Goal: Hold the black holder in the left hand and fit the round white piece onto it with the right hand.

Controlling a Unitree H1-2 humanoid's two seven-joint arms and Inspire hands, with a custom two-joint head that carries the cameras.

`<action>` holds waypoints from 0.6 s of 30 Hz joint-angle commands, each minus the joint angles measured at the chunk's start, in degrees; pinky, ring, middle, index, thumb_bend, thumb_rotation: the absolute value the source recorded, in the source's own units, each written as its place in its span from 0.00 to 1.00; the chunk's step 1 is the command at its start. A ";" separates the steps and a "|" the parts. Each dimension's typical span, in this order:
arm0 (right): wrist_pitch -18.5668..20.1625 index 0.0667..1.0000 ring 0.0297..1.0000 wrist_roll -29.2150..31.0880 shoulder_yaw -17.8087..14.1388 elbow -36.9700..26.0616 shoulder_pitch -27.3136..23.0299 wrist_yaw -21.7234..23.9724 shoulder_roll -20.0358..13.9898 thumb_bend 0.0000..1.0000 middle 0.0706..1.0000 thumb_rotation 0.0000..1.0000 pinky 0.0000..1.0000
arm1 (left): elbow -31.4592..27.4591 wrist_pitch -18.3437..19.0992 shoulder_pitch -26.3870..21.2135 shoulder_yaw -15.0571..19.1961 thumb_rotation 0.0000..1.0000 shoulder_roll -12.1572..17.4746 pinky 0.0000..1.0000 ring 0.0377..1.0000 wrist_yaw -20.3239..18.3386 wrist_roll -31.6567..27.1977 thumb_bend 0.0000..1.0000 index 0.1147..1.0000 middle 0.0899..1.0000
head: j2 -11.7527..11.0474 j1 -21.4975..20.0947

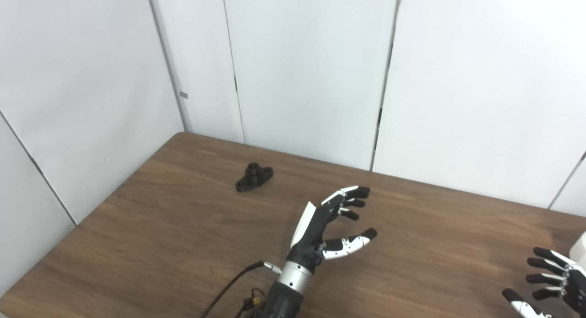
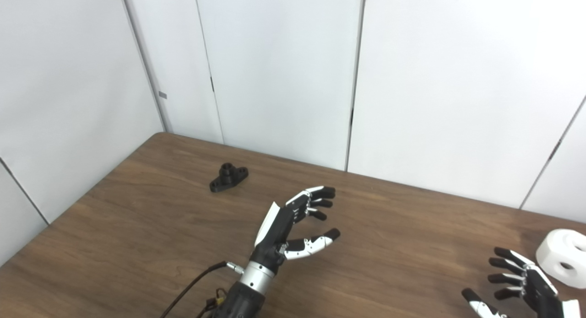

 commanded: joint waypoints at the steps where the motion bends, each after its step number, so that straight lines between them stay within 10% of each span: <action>1: -0.20 0.70 0.57 0.33 -0.56 -2.34 -0.66 -0.06 -0.65 0.46 0.65 0.00 0.43 | -1.82 1.02 -0.14 0.81 0.00 2.27 0.60 0.73 -0.46 0.07 0.70 0.75 0.78 | 0.05 0.06; 18: 0.47 0.70 0.56 1.09 -0.94 -2.95 -0.61 1.14 -1.11 0.46 0.66 0.00 0.42 | -12.02 17.50 -5.88 3.75 0.10 19.47 0.63 0.76 -0.94 20.57 0.83 0.69 0.79 | 0.38 1.17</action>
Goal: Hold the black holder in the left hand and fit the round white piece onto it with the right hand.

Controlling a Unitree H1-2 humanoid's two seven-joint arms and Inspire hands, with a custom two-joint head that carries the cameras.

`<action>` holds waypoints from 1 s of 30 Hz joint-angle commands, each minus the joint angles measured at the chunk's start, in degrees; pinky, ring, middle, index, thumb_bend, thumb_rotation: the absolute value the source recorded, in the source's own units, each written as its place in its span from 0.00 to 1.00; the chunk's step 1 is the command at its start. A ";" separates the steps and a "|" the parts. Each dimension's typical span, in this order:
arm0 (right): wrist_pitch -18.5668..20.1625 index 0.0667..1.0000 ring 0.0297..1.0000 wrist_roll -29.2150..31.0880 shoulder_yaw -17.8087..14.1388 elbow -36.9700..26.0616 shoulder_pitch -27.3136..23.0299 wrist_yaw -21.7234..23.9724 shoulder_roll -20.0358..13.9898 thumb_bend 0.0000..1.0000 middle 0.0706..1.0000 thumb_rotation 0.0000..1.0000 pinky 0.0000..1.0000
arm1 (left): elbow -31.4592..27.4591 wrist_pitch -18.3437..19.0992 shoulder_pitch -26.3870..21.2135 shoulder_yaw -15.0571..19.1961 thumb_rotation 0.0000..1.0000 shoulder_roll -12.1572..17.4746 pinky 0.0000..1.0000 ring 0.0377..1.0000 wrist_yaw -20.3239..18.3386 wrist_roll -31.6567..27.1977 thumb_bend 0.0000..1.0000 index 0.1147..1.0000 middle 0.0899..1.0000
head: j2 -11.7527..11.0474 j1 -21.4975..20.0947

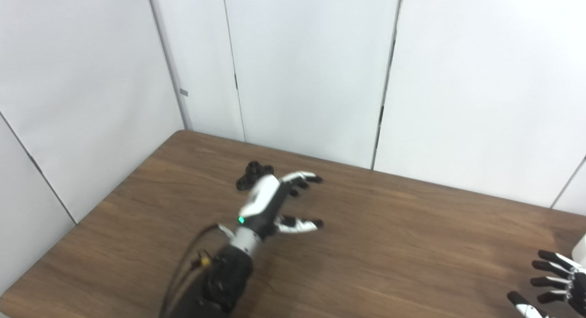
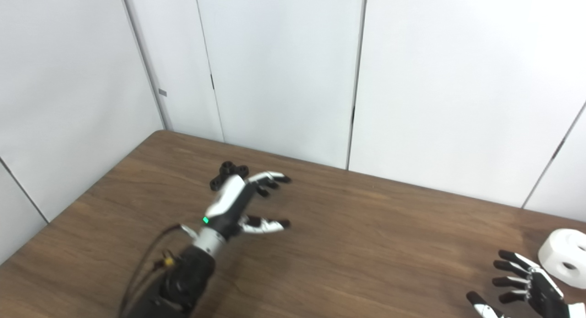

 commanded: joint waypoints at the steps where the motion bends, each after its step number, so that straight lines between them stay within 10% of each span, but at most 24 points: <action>1: -1.14 0.70 0.56 0.41 -0.30 -1.90 -1.27 -0.16 -0.67 0.46 0.66 0.00 0.42 | -3.86 2.10 -2.64 0.84 0.10 2.09 0.63 0.77 -0.07 2.38 0.83 0.69 0.80 | 0.08 0.02; 20: -0.20 0.70 0.56 0.09 -0.27 -3.34 -1.02 0.14 -0.83 0.46 0.66 0.00 0.42 | -1.30 11.10 -6.43 5.98 0.24 6.97 0.71 0.94 8.46 12.11 0.87 0.71 0.91 | 0.63 0.28; 30: 0.37 0.70 0.56 0.73 -0.44 -4.09 -0.71 0.47 -0.83 0.46 0.65 0.00 0.42 | 2.20 20.16 -8.46 4.70 0.31 9.98 0.99 1.00 4.08 14.42 1.00 0.68 1.00 | 1.06 0.19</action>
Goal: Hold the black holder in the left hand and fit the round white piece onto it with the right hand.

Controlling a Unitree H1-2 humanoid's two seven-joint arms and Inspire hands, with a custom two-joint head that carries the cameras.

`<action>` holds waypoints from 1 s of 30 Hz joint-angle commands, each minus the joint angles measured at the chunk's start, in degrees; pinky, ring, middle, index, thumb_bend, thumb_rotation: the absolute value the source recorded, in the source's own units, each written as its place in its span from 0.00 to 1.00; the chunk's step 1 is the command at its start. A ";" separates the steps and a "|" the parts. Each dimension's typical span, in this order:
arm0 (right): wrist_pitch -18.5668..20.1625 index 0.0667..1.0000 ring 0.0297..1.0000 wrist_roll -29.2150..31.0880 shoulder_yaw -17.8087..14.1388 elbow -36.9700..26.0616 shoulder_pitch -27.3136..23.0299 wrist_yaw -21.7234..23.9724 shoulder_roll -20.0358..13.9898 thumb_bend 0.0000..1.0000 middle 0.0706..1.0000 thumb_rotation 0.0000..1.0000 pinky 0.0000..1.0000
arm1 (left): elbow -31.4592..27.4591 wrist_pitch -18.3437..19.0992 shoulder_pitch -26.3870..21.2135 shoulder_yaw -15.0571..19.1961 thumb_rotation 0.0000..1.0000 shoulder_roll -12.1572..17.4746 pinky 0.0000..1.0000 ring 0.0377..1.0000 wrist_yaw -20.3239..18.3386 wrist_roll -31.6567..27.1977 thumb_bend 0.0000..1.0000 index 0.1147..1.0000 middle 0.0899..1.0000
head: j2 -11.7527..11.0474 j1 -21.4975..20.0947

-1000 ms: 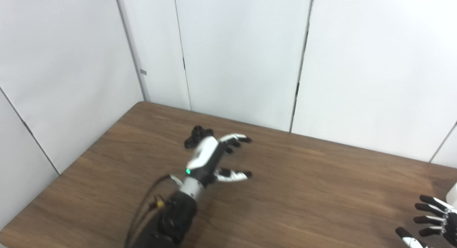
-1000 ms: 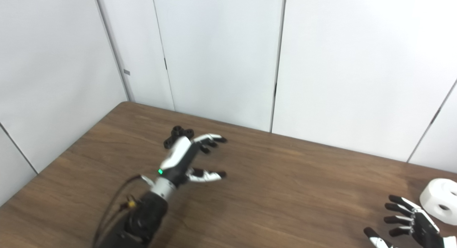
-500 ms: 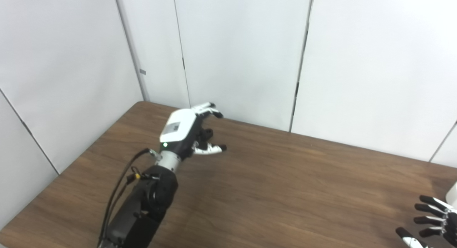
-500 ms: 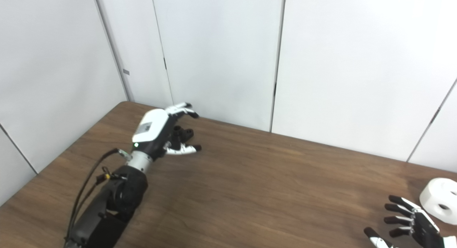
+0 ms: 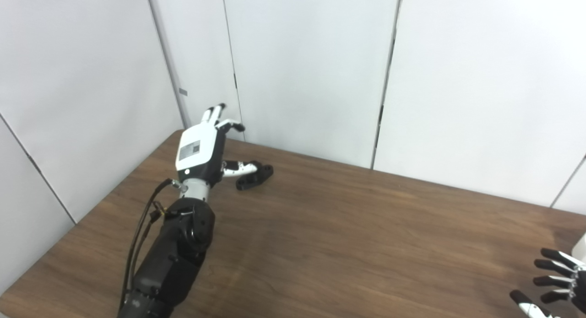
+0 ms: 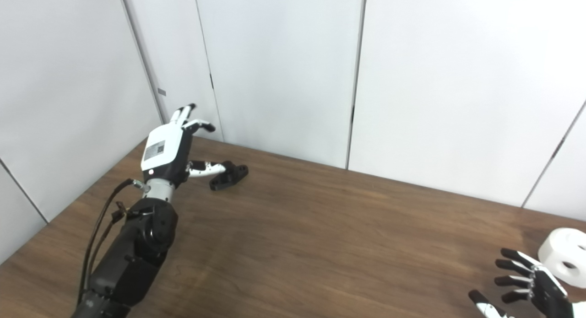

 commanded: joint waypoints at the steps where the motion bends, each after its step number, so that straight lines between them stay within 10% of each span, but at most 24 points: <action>1: -0.54 0.70 0.56 0.46 -0.38 -2.17 -1.00 0.11 -0.70 0.46 0.65 0.00 0.42 | -0.61 1.72 -3.68 -0.29 0.32 3.09 1.00 1.00 -1.00 1.67 1.00 0.69 1.00 | 0.01 -0.07; 16: 1.10 0.70 0.56 0.29 -0.20 -4.26 -0.46 0.69 -0.41 0.46 0.65 0.00 0.41 | 5.69 6.23 -7.25 -6.23 0.48 7.85 1.00 1.00 -7.70 1.90 1.00 0.59 1.00 | 0.62 -0.41; 30: 1.67 0.69 0.55 -0.49 -0.08 -5.43 -0.24 0.91 -0.25 0.46 0.64 0.00 0.41 | 11.97 7.24 -9.75 -11.67 0.42 8.01 1.00 1.00 -12.49 0.31 1.00 0.63 1.00 | 1.21 -0.83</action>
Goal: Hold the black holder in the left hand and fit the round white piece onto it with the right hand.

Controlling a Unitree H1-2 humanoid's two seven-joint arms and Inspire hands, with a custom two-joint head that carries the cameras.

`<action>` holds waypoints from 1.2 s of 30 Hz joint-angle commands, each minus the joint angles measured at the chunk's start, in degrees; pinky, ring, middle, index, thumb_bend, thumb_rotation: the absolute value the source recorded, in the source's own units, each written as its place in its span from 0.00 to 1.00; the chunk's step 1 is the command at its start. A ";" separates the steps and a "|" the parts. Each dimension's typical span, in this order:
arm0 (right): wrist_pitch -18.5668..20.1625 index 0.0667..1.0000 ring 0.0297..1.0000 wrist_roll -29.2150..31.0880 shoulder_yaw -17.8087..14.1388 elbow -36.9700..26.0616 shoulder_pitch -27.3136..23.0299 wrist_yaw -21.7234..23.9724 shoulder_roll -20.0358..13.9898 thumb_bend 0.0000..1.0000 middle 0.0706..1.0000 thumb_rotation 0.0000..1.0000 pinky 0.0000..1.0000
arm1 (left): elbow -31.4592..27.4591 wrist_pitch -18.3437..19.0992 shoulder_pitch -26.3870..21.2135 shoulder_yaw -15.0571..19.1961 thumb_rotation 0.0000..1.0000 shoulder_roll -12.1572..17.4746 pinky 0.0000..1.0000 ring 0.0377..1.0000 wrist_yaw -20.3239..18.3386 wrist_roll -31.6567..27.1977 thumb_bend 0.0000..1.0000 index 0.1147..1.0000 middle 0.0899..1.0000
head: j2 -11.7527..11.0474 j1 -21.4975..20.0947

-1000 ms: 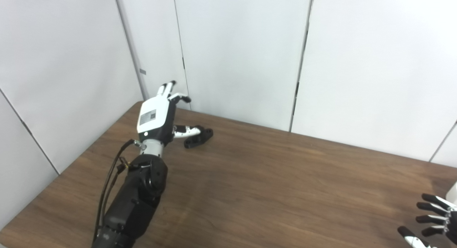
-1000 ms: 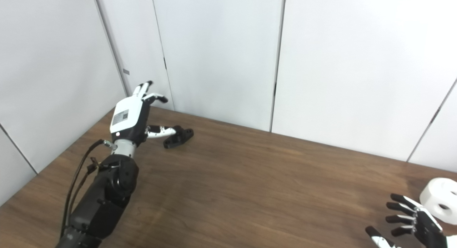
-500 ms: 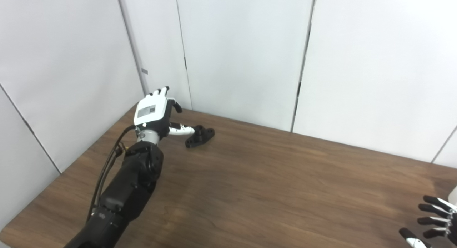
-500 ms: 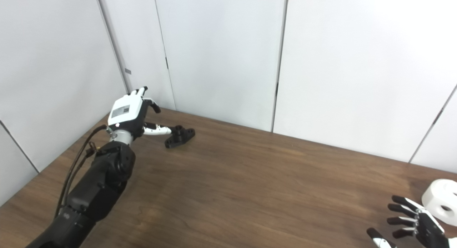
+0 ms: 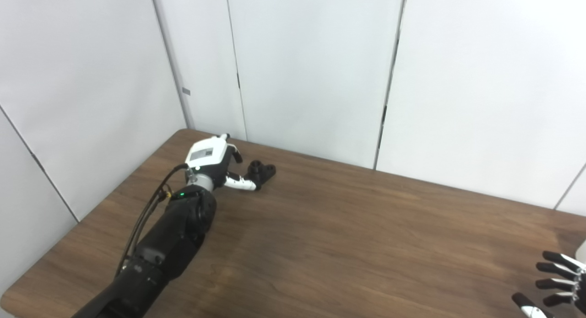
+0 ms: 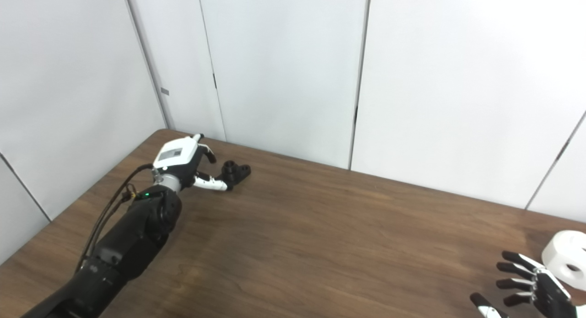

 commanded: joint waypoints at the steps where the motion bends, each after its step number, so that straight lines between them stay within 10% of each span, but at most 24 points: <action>1: -0.26 0.69 0.54 0.04 -0.20 -2.63 -1.16 -0.21 -0.24 0.46 0.64 0.00 0.40 | 0.45 0.11 -3.49 -0.36 0.42 1.61 1.00 1.00 0.60 0.67 1.00 0.63 1.00 | 0.08 -0.12; 36: 2.42 0.69 0.55 -0.80 0.26 -6.51 0.21 0.70 -0.65 0.47 0.64 0.00 0.41 | 7.07 -0.85 -4.83 -2.73 0.40 1.30 1.00 1.00 4.02 -2.20 1.00 0.65 1.00 | 1.68 -0.87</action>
